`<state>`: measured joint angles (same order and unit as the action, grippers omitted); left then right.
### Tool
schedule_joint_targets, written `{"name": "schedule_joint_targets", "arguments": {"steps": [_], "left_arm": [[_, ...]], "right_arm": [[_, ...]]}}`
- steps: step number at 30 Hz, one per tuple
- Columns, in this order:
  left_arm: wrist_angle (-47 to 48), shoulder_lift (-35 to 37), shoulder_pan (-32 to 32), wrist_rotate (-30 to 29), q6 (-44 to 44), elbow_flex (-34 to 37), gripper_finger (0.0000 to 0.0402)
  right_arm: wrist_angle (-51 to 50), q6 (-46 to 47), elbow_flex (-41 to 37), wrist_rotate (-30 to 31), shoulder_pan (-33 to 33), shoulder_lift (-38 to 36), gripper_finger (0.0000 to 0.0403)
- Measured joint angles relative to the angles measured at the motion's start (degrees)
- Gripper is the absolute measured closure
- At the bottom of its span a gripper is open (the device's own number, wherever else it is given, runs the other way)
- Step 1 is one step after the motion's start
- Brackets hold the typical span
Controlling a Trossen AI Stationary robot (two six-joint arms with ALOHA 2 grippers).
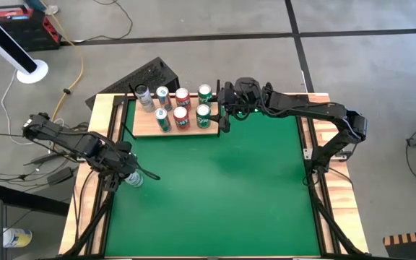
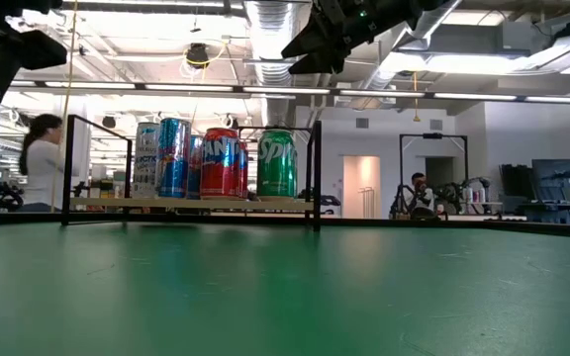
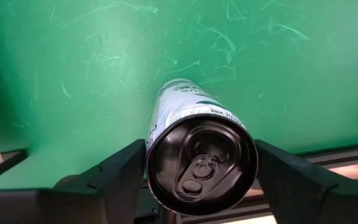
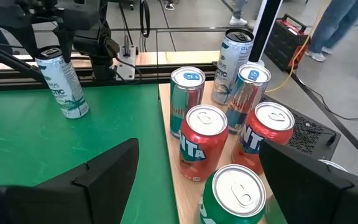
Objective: Place canned beverage on shelf
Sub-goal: Put the white-blue soda can aligned with the other white-blue soda can on the shelf
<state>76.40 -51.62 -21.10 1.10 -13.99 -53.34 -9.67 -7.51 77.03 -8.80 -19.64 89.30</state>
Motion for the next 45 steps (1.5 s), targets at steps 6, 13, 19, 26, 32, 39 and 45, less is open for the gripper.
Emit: {"name": "schedule_joint_targets", "arguments": {"steps": [6, 13, 19, 26, 32, 39, 45], "left_arm": [[-0.55, -0.09, 0.17, -1.05, 5.24, -0.46, 0.017], [-5.75, -4.46, 6.5, -4.67, 18.43, -8.36, 0.017], [0.06, -10.35, 15.18, -7.19, 31.95, -17.77, 0.017], [1.88, -13.97, 30.33, -10.09, 45.67, -19.37, 0.017], [2.18, -14.06, 41.84, -8.15, 52.42, -19.37, 0.017], [0.63, -14.16, 44.46, 4.07, 48.93, -19.37, 0.017], [-3.25, -13.99, 38.6, 7.49, 47.68, -19.37, 0.017]], "right_arm": [[-0.23, -0.95, 0.0, -0.02, 0.0, 0.0, 0.0046], [-0.12, -4.87, 0.0, -0.11, 0.0, 0.0, 0.0046], [-2.18, -6.8, 0.0, -5.96, -0.41, 0.0, 0.0046], [-5.09, -12.37, 0.0, -15.61, -0.5, 0.0, 0.0046], [-5.06, -12.97, 0.0, -15.91, -1.15, 0.0, 0.0046], [0.89, -12.21, 0.04, -25.06, 0.76, 5.34, 0.0046], [17.54, -8.99, 0.04, -28.74, 5.79, 12.9, 0.0046]]}}
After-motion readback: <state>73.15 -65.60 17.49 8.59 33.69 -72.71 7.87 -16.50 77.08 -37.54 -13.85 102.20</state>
